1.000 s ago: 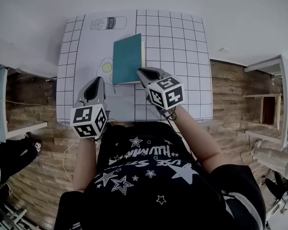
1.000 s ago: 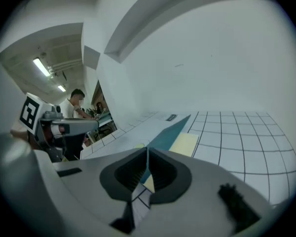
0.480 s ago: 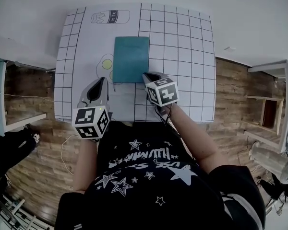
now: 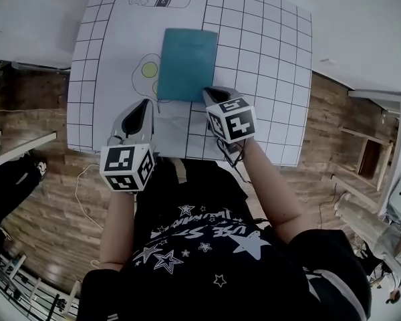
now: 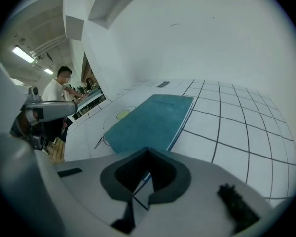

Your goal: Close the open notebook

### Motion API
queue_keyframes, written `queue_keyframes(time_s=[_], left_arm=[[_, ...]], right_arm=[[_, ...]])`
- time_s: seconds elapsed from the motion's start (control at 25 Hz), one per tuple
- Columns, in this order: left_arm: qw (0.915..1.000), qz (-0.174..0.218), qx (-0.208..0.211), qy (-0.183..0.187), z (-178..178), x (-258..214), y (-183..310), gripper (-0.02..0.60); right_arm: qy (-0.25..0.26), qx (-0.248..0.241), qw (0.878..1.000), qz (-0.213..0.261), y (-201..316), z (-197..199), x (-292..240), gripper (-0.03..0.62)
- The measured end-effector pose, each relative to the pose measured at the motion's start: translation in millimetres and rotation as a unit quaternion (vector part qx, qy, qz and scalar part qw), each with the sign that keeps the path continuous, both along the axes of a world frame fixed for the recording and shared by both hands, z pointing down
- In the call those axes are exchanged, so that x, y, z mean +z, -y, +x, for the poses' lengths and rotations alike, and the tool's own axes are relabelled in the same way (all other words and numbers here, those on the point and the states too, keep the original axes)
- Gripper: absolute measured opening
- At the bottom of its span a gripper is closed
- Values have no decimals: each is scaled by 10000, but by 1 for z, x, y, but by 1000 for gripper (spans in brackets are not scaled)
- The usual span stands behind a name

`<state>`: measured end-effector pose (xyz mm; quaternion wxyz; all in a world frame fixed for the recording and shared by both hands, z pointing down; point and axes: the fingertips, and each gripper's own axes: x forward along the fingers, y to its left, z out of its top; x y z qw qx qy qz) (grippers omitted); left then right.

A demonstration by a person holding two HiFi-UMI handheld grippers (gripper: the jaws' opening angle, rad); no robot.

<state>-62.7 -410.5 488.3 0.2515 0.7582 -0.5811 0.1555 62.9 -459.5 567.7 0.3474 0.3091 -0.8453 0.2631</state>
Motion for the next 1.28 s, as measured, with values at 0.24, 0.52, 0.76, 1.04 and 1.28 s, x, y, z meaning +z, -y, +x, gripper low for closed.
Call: queue_keyframes(time_s=[0.24,0.52,0.76,1.04,1.28], left_arm=[[9996,-51,212,-199,-5,8,-26,9],[9975,112,621,-311,-26,-2,-80,9],[9955,364,821,-318,-56,-17,-142,9],[9916,767,965,-388,-84,-46,-198,9],[9866,950,1196,-571,-86,-55,-234,9]], right_arm=[[489,362,9981,-50,-21,1,-9,17],[514,519,9971,205,-80,-25,-29,17],[578,747,9930,715,-130,-43,-63,17],[573,966,9868,1168,-200,-49,-97,17],[476,1079,9871,1081,-266,-47,-96,17]])
